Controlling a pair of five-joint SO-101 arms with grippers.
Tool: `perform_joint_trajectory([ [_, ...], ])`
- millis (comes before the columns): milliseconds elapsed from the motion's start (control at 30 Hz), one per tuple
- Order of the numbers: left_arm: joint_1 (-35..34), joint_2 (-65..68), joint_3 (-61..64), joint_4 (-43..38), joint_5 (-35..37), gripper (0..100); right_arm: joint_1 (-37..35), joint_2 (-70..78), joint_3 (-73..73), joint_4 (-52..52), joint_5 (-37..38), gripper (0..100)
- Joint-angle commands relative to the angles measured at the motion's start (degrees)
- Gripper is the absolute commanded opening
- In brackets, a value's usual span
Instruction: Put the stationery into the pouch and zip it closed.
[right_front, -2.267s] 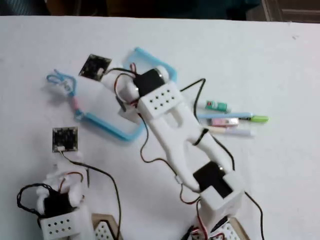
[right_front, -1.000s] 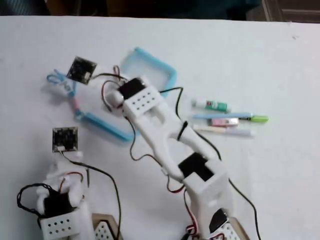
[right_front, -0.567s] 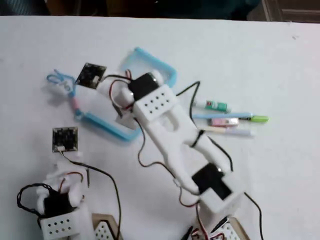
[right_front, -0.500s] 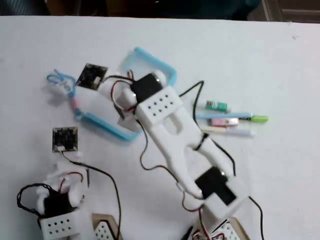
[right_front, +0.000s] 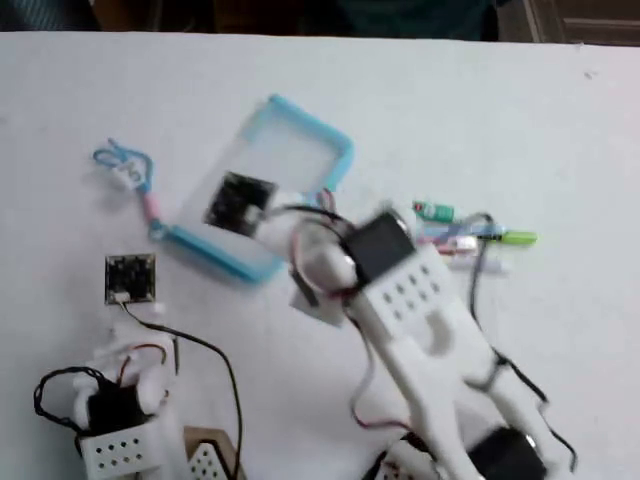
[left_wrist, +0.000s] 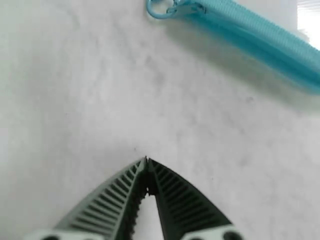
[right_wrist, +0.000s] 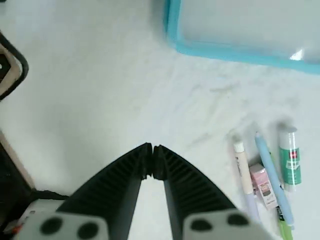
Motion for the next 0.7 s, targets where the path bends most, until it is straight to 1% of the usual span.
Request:
perform_joint_trajectory([
  [0,-0.5,-0.4,-0.5,0.3,0.1,3,1.9,-12.2,12.9,-7.3,0.0,2.0],
  [200,-0.5,-0.4,-0.5,0.3,0.1,3,3.4,-25.5,29.2,-25.0,0.0,1.9],
  [333,-0.5,-0.4,-0.5,0.3,0.1,3,3.1,-27.8,34.7,-38.3,0.0,1.8],
  [400,-0.5,-0.4,-0.5,0.3,0.1,3,3.1,-27.0,35.5,-44.4,-0.2,1.8],
  [467,-0.5,-0.4,-0.5,0.3,0.1,3,3.0,-24.6,35.2,-48.3,-0.2,1.8],
  [567,-0.5,-0.4,-0.5,0.3,0.1,3,3.0,-18.7,32.9,-50.7,-0.3,1.8],
  [667,-0.5,-0.4,-0.5,0.3,0.1,3,3.0,-11.8,27.3,-50.7,-0.3,1.8],
])
